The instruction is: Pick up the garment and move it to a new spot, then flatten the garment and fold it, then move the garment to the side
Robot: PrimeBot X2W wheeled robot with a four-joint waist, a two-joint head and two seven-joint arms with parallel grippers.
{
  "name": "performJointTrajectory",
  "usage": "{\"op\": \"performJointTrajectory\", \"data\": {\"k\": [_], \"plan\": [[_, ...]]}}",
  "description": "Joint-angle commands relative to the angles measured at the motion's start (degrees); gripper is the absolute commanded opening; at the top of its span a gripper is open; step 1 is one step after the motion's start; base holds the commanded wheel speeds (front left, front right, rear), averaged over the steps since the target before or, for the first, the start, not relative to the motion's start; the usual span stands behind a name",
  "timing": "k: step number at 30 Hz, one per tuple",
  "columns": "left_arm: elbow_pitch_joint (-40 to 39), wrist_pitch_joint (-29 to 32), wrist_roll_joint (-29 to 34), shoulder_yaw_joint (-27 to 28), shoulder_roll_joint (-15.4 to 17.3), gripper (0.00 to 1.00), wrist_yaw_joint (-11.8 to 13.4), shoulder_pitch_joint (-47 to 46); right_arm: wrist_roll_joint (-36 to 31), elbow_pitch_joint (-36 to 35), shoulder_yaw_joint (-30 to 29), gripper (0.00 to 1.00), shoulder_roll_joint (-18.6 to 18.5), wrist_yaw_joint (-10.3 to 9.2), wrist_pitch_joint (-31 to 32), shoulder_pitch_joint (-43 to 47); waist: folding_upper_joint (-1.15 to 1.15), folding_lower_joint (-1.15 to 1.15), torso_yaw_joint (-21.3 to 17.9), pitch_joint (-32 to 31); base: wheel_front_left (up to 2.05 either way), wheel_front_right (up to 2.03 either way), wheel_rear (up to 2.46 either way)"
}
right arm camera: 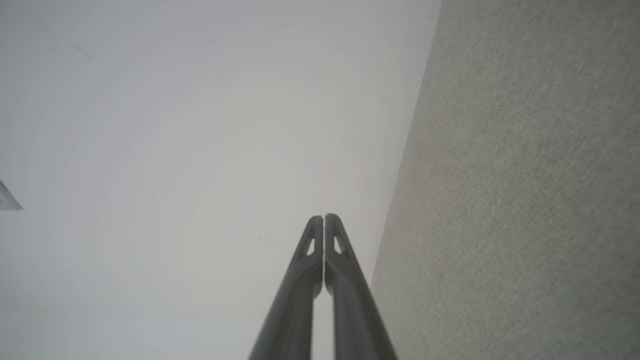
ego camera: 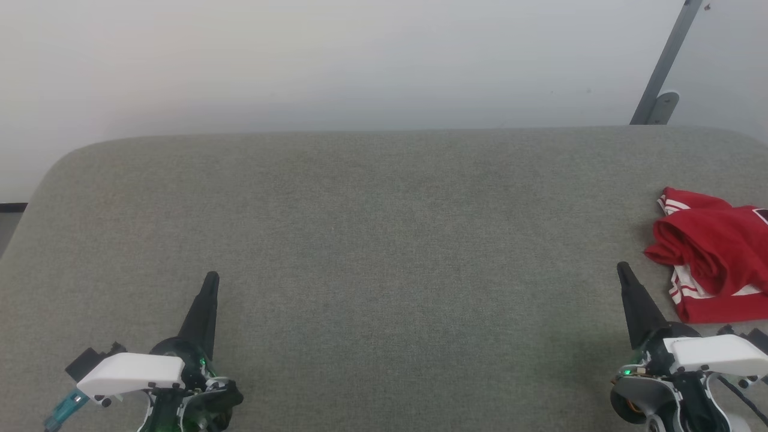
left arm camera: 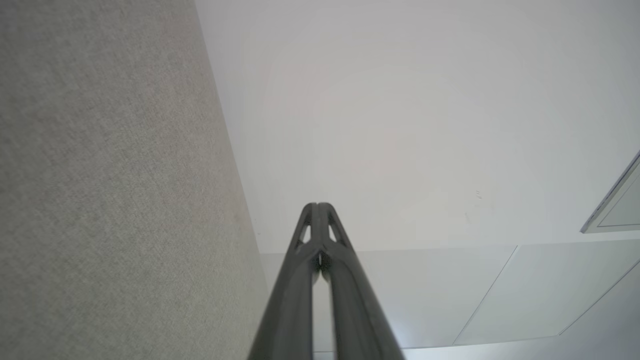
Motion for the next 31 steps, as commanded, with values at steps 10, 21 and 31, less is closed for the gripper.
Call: {"op": "performJointTrajectory", "data": {"k": [10, 21, 31], "plan": [[-0.2, 0.2, -0.2, 0.1, -0.1, 0.0, -0.2, -0.6, 0.2, -0.2, 0.0, 0.0, 0.2, 0.02, 0.0, -0.4, 0.0, 0.0, 0.0, 0.0, 0.0, 0.0, 0.0], [-0.2, 0.2, -0.2, 0.1, -0.1, 0.0, -0.2, -0.6, 0.2, -0.2, 0.0, 0.0, 0.2, 0.02, 0.1, -0.4, 0.0, 0.0, 0.0, 0.0, 0.0, 0.0, 0.0], [-0.2, 0.2, -0.2, 0.1, -0.1, 0.0, -0.2, -0.6, 0.2, -0.2, 0.0, 0.0, 0.2, 0.02, 0.0, -0.4, 0.0, 0.0, 0.0, 0.0, 0.0, 0.0, 0.0]]}}
